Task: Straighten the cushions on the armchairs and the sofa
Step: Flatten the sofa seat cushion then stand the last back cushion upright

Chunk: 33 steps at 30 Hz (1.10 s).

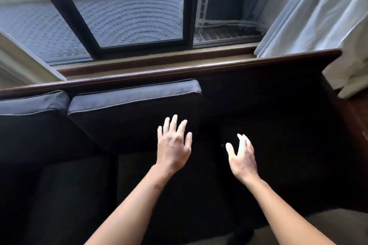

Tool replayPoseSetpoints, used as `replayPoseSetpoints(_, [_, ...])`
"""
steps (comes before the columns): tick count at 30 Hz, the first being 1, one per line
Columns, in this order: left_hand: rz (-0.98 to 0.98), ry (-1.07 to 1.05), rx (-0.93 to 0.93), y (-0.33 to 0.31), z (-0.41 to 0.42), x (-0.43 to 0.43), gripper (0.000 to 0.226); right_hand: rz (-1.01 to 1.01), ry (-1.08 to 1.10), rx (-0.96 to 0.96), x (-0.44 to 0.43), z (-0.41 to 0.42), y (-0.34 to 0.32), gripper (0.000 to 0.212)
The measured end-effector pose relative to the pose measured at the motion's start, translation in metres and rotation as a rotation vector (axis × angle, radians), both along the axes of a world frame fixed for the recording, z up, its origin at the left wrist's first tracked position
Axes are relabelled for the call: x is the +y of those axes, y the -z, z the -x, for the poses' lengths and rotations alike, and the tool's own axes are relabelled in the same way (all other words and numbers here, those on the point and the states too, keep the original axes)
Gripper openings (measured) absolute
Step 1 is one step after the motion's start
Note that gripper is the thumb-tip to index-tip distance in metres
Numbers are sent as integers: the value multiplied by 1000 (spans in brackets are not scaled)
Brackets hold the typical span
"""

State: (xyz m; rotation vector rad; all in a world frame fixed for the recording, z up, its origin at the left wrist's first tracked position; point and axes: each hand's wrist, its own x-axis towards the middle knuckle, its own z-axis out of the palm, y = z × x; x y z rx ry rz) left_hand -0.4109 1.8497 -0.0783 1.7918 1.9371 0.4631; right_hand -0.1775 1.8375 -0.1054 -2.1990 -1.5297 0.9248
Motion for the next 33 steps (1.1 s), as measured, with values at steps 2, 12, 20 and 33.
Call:
replayPoseSetpoints(2, [29,9,-27,8,-40,-4,52,13,14,-21,-3,-41,6,63])
replayPoseSetpoints(12, [357,-263,-238,84,-240,0,51,186,-50,-140,26,-270,73,62])
replayPoseSetpoints(20, [534,-567,-294,170,-296,20,65,231,-92,-338,87,-388,151,70])
replayPoseSetpoints(33, [484,-839,-440,256,-300,77,104,134,27,-493,175,-439,232,103])
